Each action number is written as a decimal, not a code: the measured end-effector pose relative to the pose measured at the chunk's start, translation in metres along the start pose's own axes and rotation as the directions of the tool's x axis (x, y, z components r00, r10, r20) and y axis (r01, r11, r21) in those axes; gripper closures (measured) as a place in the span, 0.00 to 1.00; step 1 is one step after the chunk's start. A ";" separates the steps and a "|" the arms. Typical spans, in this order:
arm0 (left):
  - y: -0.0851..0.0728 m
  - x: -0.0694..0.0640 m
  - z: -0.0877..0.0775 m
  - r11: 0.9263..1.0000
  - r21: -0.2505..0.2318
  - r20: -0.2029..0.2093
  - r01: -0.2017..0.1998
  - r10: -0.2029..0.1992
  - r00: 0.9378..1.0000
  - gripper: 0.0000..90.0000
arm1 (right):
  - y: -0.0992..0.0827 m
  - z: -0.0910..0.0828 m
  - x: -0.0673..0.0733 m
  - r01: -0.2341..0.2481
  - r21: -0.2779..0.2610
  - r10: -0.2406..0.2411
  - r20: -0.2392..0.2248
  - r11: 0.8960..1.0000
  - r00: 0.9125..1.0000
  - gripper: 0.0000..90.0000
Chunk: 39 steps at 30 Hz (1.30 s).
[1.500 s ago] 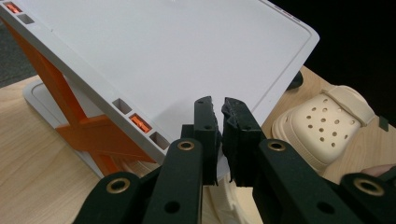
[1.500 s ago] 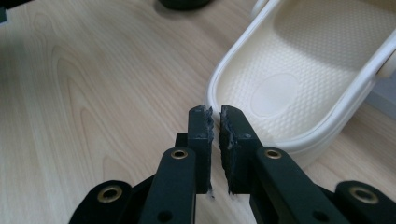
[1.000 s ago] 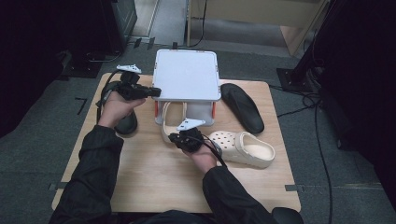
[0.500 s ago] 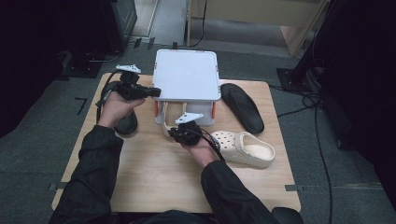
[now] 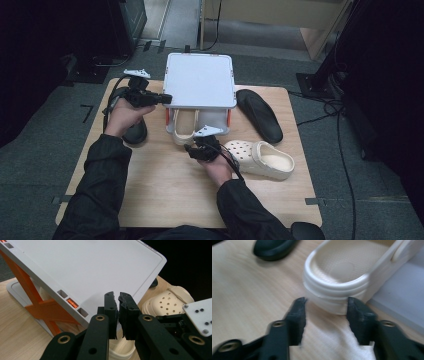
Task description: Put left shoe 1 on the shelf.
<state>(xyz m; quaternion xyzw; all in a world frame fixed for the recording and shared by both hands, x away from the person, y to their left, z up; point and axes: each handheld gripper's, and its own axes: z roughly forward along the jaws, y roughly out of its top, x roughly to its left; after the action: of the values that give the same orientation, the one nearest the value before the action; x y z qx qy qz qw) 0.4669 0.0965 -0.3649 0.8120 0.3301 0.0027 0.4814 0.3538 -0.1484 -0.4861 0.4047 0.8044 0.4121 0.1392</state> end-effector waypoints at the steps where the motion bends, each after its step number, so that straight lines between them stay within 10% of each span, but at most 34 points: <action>1: 0.000 0.000 0.000 1.000 -0.001 0.000 0.002 -0.002 1.000 0.94 | 0.001 0.001 0.000 0.003 0.003 -0.003 0.003 1.000 1.000 0.57; 25: -0.001 0.002 -0.001 1.000 -0.002 0.009 0.003 -0.003 1.000 0.94 | 0.026 0.031 -0.017 -0.013 -0.033 0.012 -0.023 0.999 1.000 0.65; 39: -0.002 -0.021 -0.008 1.000 0.008 -0.005 0.015 -0.015 1.000 0.71 | 0.016 -0.019 -0.011 0.016 -0.014 -0.018 -0.142 1.000 0.990 0.63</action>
<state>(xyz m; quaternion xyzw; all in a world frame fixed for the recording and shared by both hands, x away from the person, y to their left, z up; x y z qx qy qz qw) 0.4467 0.0918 -0.3559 0.8115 0.3372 -0.0002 0.4772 0.3595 -0.1619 -0.4630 0.3665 0.8130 0.4438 0.0880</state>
